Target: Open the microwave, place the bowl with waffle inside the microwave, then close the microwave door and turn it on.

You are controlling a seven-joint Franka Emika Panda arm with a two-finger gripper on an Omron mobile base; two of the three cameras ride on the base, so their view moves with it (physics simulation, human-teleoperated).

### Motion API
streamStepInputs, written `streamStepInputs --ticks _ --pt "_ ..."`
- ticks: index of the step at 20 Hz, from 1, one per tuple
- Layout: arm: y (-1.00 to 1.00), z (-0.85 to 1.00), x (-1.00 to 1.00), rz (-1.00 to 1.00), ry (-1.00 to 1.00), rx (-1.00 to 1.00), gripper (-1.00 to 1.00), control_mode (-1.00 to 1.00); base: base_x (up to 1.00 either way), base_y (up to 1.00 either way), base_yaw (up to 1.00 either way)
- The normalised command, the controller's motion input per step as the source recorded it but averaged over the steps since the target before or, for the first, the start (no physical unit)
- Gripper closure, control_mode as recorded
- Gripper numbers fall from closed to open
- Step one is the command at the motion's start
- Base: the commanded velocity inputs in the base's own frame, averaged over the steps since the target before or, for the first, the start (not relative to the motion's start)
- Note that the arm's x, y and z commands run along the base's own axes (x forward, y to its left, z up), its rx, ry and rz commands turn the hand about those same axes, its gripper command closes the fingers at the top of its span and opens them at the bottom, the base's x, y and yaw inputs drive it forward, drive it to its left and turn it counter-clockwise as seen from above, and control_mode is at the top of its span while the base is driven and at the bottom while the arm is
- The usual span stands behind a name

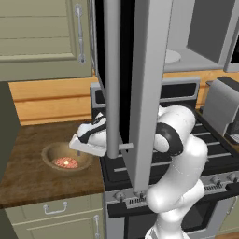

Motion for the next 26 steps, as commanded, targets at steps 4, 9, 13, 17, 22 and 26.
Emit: streamStepInputs --ticks 4,9,13,17,22,26 --pt "-0.36 -0.36 -0.31 0.00 0.00 0.00 1.00 -1.00 0.00 0.00 0.00" --pt "-0.29 -0.19 -0.28 0.00 0.00 0.00 1.00 -1.00 0.00 0.00 0.00" --pt "-0.31 0.09 -0.25 0.00 0.00 0.02 1.00 -1.00 0.00 0.00 0.00" --pt "-0.52 0.53 -0.29 0.00 -0.08 0.14 1.00 -1.00 0.00 0.00 0.00" --pt "-0.87 1.00 -0.32 0.00 -0.16 0.23 1.00 -1.00 0.00 0.00 0.00" --pt "-0.99 1.00 -0.21 0.00 -0.06 0.10 1.00 -1.00 0.00 0.00 0.00"
